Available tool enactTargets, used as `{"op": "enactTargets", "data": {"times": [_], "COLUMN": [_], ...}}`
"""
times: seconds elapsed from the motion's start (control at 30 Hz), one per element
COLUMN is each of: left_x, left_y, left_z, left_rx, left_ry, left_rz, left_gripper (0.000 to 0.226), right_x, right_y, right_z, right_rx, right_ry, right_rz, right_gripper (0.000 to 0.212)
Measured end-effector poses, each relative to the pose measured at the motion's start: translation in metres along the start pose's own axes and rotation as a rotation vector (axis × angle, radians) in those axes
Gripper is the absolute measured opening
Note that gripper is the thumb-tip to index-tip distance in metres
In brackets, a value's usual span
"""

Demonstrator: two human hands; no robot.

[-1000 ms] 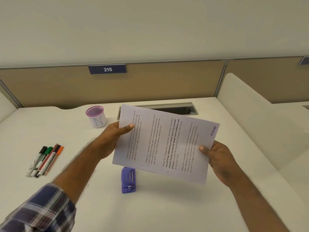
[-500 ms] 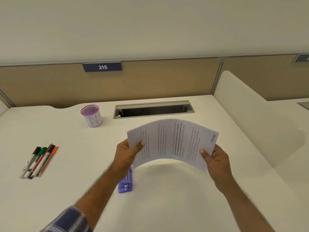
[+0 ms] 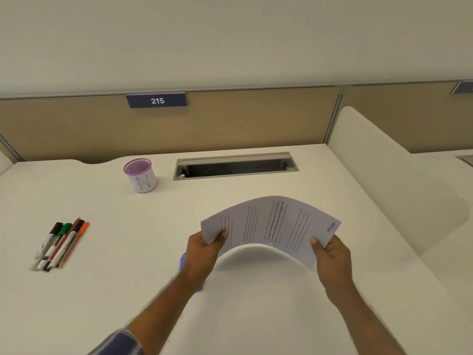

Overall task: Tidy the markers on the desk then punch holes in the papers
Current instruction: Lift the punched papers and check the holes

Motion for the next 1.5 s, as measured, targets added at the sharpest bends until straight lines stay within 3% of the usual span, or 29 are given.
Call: {"op": "enactTargets", "data": {"times": [0.33,0.57,0.77,0.87,1.0,1.1,1.2,1.33,1.4,1.5], "left_x": [-0.005,-0.005,-0.005,0.004,0.032,0.041,0.033,-0.004,-0.023,-0.039], "left_y": [0.002,0.006,0.008,0.015,0.017,0.006,-0.009,-0.028,-0.036,-0.043], "left_z": [0.010,-0.006,-0.031,-0.054,-0.064,-0.055,-0.021,0.031,0.036,0.026], "left_rx": [0.068,0.052,-0.016,-0.093,-0.066,-0.011,0.120,0.346,0.385,0.351], "left_ry": [0.012,0.083,0.125,0.178,0.225,0.164,0.019,-0.175,-0.240,-0.237], "left_rz": [0.013,0.005,-0.021,-0.094,-0.364,-0.468,-0.414,-0.169,-0.048,0.030], "left_gripper": [0.029,0.018,0.014,0.022,0.066,0.066,0.060,0.041,0.023,0.016], "right_x": [-0.003,0.000,0.002,-0.004,-0.010,-0.015,-0.023,-0.037,-0.043,-0.051], "right_y": [-0.004,-0.002,0.001,0.003,0.000,-0.006,-0.013,-0.024,-0.030,-0.036], "right_z": [-0.003,-0.002,0.001,0.005,0.003,-0.003,-0.007,-0.014,-0.017,-0.017], "right_rx": [0.012,0.014,-0.070,-0.133,-0.214,-0.291,-0.353,-0.405,-0.423,-0.433], "right_ry": [-0.057,-0.125,-0.004,0.073,0.171,0.296,0.441,0.568,0.614,0.657], "right_rz": [0.044,0.060,0.028,0.060,0.077,0.034,0.002,-0.046,-0.073,-0.095], "right_gripper": [0.016,0.017,0.015,0.019,0.021,0.024,0.026,0.032,0.035,0.035]}}
Point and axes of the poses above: each hand's wrist, its own y-axis towards the middle knuckle, its own x-axis out of the back of the hand, z = x × y, the point moved 9 cm from there along y, towards the middle knuckle, and after that the axes turned 13 degrees about x, right-handed, at the moved point
